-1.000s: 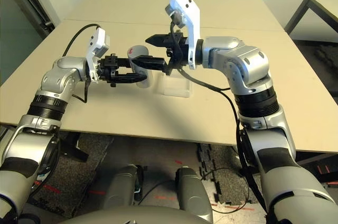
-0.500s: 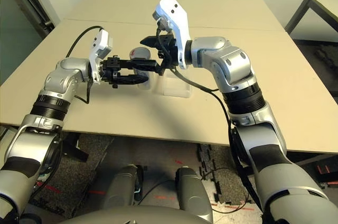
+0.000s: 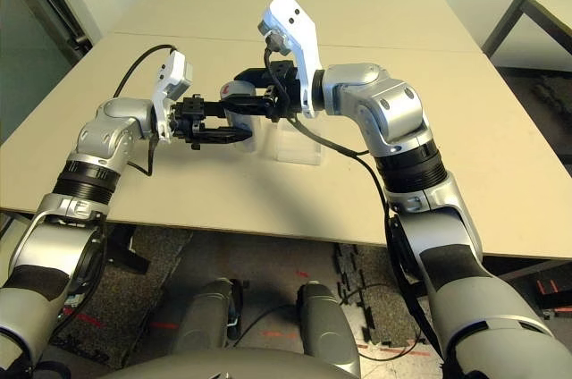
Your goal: Pour the medicine from the bottle into the box.
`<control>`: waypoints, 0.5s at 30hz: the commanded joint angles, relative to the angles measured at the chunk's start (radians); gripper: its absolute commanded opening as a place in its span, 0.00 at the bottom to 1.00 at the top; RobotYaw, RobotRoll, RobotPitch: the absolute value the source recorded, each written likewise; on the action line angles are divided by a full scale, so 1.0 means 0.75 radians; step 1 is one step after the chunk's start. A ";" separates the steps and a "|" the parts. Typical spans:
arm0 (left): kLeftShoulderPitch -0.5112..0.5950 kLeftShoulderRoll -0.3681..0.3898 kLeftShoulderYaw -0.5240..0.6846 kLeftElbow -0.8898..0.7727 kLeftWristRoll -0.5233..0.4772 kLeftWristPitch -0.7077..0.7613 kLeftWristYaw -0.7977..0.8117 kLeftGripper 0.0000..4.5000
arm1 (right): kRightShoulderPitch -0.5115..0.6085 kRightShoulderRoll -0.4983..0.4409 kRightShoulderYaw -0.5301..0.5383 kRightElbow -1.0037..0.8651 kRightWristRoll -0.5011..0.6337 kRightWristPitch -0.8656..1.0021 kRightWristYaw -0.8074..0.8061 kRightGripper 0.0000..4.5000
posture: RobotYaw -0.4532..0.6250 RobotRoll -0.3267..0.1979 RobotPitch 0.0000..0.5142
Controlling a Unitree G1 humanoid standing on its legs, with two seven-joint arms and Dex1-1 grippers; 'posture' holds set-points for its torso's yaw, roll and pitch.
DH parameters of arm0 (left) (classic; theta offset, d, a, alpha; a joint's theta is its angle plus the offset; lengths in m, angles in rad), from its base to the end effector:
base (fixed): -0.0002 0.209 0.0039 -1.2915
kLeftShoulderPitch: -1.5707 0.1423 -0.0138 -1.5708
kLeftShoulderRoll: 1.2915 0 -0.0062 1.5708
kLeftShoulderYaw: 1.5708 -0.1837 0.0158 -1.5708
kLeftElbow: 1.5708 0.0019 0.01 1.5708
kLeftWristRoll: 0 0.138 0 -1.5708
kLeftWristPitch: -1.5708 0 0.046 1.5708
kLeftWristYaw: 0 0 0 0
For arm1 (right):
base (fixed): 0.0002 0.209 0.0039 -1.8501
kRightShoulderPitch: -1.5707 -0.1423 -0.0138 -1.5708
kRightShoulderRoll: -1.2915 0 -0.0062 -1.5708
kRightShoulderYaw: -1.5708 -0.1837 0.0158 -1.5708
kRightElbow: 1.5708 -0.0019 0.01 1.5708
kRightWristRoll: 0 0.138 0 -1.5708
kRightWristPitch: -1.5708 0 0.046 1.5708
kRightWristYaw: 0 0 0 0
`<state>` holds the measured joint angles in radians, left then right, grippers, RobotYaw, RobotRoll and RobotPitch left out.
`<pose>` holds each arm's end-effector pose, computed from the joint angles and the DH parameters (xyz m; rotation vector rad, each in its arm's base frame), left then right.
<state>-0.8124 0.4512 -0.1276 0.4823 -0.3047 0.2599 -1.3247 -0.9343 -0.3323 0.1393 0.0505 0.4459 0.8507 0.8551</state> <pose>0.3356 0.1917 0.1750 0.2005 0.0933 -1.3840 0.3097 -0.1192 0.2386 -0.0997 0.1086 1.2297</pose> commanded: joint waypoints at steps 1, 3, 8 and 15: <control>0.012 -0.005 -0.026 -0.003 0.035 -0.028 -0.004 0.54 | -0.091 0.029 -0.102 0.034 0.052 0.017 -0.053 0.57 | 0.38 0.62 0.13; 0.013 -0.005 -0.025 0.003 0.039 -0.037 0.001 0.54 | -0.120 0.035 -0.143 0.063 0.060 0.020 -0.085 0.57 | 0.38 0.62 0.13; -0.020 -0.019 0.010 0.048 0.047 -0.066 0.066 0.54 | -0.194 0.019 -0.220 0.205 -0.027 -0.070 -0.244 0.57 | 0.38 0.62 0.11; -0.144 -0.070 0.151 0.252 0.096 -0.211 0.443 0.54 | -0.175 -0.010 -0.278 0.404 -0.184 -0.278 -0.482 0.57 | 0.39 0.62 0.12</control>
<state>-0.8955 0.4013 -0.0465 0.6300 -0.2582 0.1398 -1.0706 -1.0727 -0.3370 -0.0331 0.3258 0.3285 0.6793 0.5350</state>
